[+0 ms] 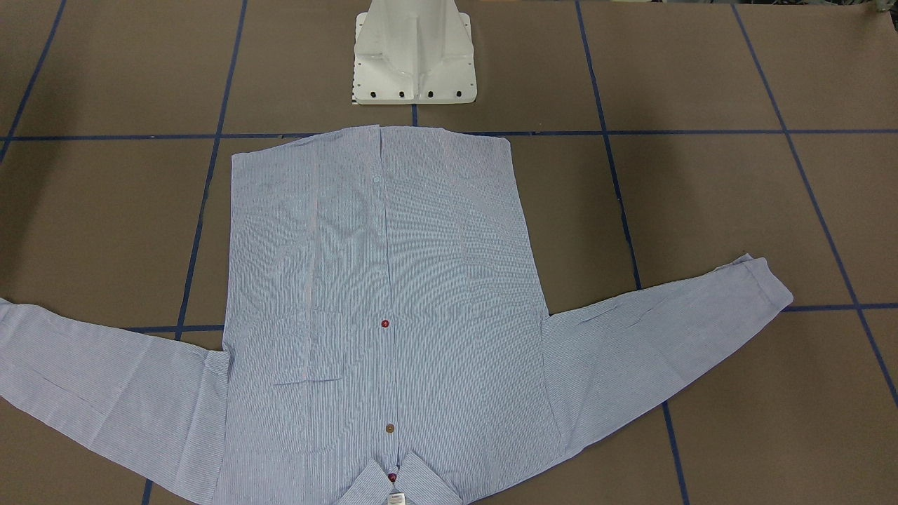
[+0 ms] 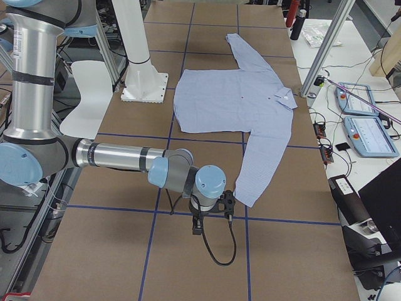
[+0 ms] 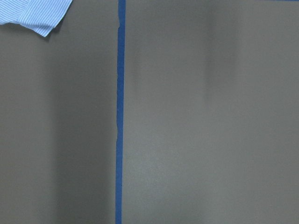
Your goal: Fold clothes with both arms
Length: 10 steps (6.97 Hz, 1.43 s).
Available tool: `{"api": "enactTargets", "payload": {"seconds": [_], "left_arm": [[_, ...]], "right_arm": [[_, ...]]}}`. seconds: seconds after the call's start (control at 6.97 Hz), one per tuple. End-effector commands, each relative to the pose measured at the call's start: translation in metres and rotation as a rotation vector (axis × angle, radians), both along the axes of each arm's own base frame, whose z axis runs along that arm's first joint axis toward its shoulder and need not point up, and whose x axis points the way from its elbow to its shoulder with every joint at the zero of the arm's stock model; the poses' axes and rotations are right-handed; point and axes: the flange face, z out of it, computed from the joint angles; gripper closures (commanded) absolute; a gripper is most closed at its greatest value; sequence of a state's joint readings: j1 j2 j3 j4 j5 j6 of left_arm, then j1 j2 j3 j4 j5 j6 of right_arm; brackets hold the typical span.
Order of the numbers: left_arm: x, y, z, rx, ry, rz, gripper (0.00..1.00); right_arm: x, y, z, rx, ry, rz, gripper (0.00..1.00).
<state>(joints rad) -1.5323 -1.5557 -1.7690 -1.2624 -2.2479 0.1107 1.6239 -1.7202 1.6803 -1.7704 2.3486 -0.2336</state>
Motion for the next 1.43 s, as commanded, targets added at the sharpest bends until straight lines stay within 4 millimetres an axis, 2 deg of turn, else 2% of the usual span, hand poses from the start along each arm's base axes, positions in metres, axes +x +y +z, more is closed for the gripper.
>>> {"api": "enactTargets", "payload": {"seconds": [0.0, 0.14, 0.29, 0.43, 0.57, 0.72, 0.86, 1.0, 1.15, 1.29], "left_arm": [[0.0, 0.0, 0.0, -0.001, -0.001, 0.0, 0.0], [0.0, -0.001, 0.0, 0.0, -0.001, -0.001, 0.0], [0.001, -0.01, -0.012, 0.022, 0.003, -0.006, 0.0], [0.002, -0.027, -0.027, 0.144, 0.0, -0.004, 0.0], [0.003, -0.038, -0.035, 0.284, 0.005, -0.004, 0.0], [0.004, -0.053, -0.057, 0.375, 0.012, -0.027, 0.0], [0.006, -0.077, -0.071, 0.39, 0.018, -0.069, 0.0], [0.007, -0.082, -0.071, 0.393, 0.024, -0.073, 0.0], [0.008, -0.082, -0.064, 0.376, 0.024, -0.075, 0.0], [0.009, -0.083, -0.063, 0.367, 0.028, -0.083, 0.0]], "right_arm": [[-0.001, 0.0, 0.0, -0.001, -0.004, 0.001, 0.0], [-0.001, -0.001, 0.001, -0.004, -0.004, 0.002, 0.0], [-0.001, -0.008, -0.006, 0.014, -0.002, -0.003, 0.0], [-0.003, -0.021, -0.007, 0.055, 0.001, -0.008, 0.0], [-0.003, -0.031, 0.002, 0.111, 0.005, -0.006, 0.0], [-0.009, -0.043, 0.001, 0.205, 0.008, -0.013, 0.0], [-0.019, -0.063, -0.019, 0.281, 0.009, -0.006, 0.0], [-0.038, -0.085, -0.036, 0.251, 0.006, 0.031, 0.0], [-0.054, -0.092, -0.045, 0.291, 0.0, 0.035, 0.0], [-0.06, -0.093, -0.026, 0.337, -0.007, 0.031, 0.0]]}}
